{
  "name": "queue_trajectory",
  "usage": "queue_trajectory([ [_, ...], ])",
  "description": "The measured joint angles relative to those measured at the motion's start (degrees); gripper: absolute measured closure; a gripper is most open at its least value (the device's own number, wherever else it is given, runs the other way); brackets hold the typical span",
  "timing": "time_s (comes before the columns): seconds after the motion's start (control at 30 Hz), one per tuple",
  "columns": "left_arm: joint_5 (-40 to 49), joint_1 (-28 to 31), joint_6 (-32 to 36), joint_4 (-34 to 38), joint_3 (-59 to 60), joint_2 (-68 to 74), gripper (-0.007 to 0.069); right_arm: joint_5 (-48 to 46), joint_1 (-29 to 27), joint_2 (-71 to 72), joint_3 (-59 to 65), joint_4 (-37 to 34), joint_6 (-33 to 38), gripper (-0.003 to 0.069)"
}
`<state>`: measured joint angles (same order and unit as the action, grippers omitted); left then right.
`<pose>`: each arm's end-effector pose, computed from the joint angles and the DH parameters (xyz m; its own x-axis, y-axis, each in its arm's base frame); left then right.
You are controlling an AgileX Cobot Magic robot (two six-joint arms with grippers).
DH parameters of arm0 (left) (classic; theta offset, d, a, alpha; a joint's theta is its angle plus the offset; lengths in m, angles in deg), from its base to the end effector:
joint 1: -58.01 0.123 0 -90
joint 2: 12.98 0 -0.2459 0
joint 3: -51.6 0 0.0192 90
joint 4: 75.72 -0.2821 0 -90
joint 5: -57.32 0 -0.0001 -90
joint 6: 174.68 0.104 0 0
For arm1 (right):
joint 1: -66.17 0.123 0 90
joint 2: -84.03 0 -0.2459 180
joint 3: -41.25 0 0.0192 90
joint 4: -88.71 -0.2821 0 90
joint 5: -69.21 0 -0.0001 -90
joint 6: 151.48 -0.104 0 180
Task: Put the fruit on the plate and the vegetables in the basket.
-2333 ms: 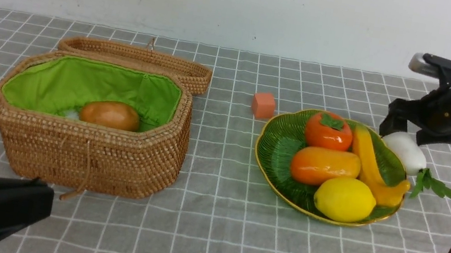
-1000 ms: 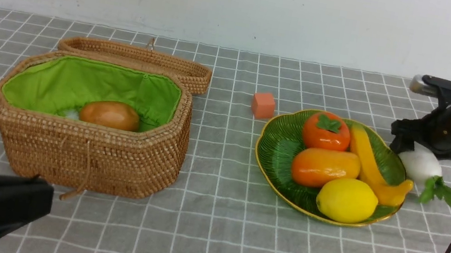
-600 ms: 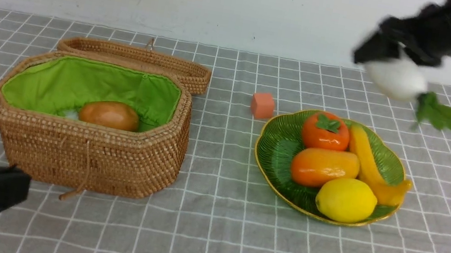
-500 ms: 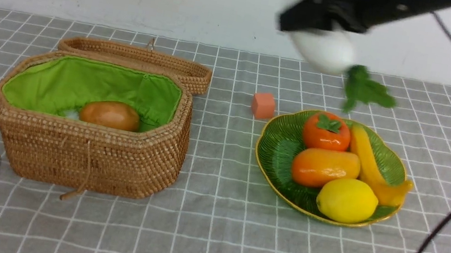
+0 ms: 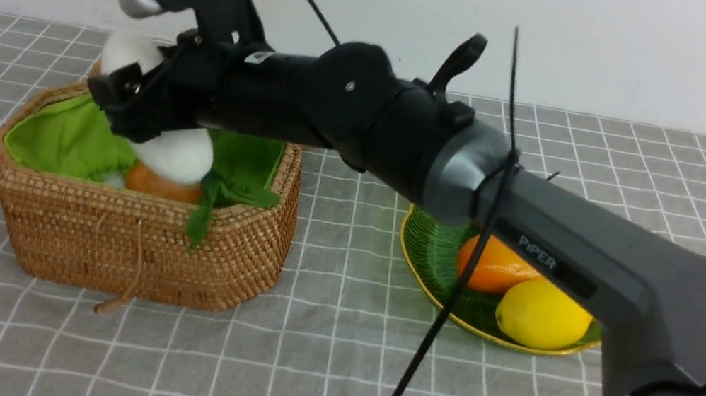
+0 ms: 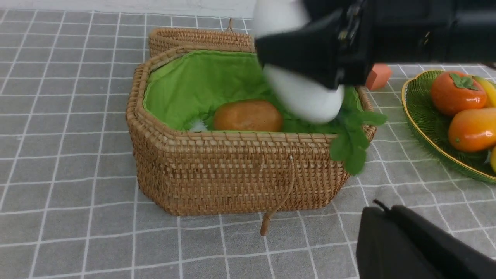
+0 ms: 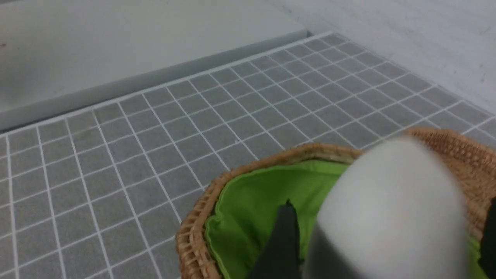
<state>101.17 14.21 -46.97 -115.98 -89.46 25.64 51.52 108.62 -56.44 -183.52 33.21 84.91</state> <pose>0.1508 -0.0800 0.3184 -0.3874 -0.0700 -0.9193 0.1982 0.9675 -0.1572 0.4023 0.4034 0.2429 -0.1706 -0.2064 -0.9635 -0.8383 0.5443 0.0319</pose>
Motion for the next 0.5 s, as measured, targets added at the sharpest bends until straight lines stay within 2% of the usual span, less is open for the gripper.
queue_trajectory([
  [0.13, 0.0, 0.0, 0.0, 0.0, 0.0, 0.0, 0.0615, -2.9, -0.5, 0.8, 0.0, 0.4, -2.0, -0.0009],
  [0.2, -0.7, 0.0, 0.2, 0.7, 0.0, 0.0, 0.0617, -10.7, -2.2, 3.5, 0.0, 3.4, -7.8, 0.0045],
  [0.23, -0.9, 0.0, 0.2, 0.8, 0.0, 0.0, 0.0617, -11.5, -2.3, 4.1, 0.0, 3.8, -9.0, 0.0051],
  [0.27, -2.1, 0.0, 1.0, 1.9, 0.0, 0.0, 0.0617, -18.1, -3.7, 6.6, 0.0, 6.8, -13.9, 0.0102],
  [0.3, -2.2, 0.0, 1.4, 2.3, 0.0, 0.0, 0.0617, -19.8, -4.1, 7.4, 0.0, 8.2, -15.4, 0.0119],
  [0.37, -6.4, 0.0, 5.7, 6.0, 0.0, 0.0, 0.0617, -31.4, -7.1, 13.2, -0.1, 14.4, -25.9, 0.0256],
  [0.4, -7.5, 0.0, 7.4, 7.7, 0.0, 0.0, 0.0617, -34.9, -8.1, 15.0, -0.1, 17.2, -29.0, 0.0305],
  [0.43, -10.2, 0.0, 10.3, 10.4, 0.0, 0.0, 0.0617, -40.0, -9.4, 17.7, -0.2, 19.9, -32.8, 0.0386],
  [0.47, -10.2, 0.0, 10.3, 10.4, 0.0, 0.0, 0.0617, -40.0, -9.4, 18.1, -0.3, 20.4, -33.3, 0.0400],
  [0.5, -13.2, 0.0, 15.2, 15.3, 0.0, 0.0, 0.0617, -47.7, -11.5, 21.4, -0.5, 25.0, -37.2, 0.0524],
])
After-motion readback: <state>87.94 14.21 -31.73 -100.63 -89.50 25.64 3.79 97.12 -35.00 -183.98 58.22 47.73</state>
